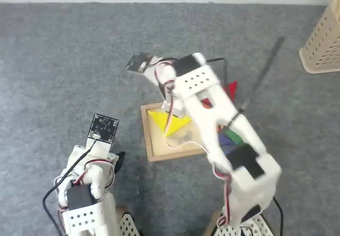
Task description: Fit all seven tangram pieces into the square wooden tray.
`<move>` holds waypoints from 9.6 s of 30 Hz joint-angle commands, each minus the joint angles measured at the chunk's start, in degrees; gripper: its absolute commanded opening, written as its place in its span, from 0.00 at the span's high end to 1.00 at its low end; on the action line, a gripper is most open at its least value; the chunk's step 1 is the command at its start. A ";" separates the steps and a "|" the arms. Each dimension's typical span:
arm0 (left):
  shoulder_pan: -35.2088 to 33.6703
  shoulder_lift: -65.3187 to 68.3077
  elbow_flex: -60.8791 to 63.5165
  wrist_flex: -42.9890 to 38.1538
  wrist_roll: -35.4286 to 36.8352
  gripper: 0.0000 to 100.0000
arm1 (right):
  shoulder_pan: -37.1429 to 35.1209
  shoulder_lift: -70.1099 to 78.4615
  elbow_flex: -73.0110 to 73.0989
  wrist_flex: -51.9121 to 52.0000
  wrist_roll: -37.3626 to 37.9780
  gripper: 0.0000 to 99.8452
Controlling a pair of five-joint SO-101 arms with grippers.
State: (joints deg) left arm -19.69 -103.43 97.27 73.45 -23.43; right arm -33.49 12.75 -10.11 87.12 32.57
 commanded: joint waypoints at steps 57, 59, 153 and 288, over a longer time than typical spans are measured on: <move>0.09 -0.97 -0.75 0.09 0.35 0.70 | 24.22 -18.15 31.74 -24.57 -15.38 0.81; 0.09 -0.97 -0.75 0.09 0.35 0.70 | 24.40 -14.20 30.86 -26.24 -14.24 0.75; 0.09 -0.97 -0.75 0.09 0.35 0.70 | 30.99 4.26 16.09 -11.82 -59.43 0.65; 0.09 -0.97 -0.75 0.09 0.35 0.70 | 47.52 22.99 -11.87 2.51 -53.36 0.78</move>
State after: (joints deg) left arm -19.69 -103.43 97.27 73.45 -23.43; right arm 11.16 36.84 -18.81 87.47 -24.75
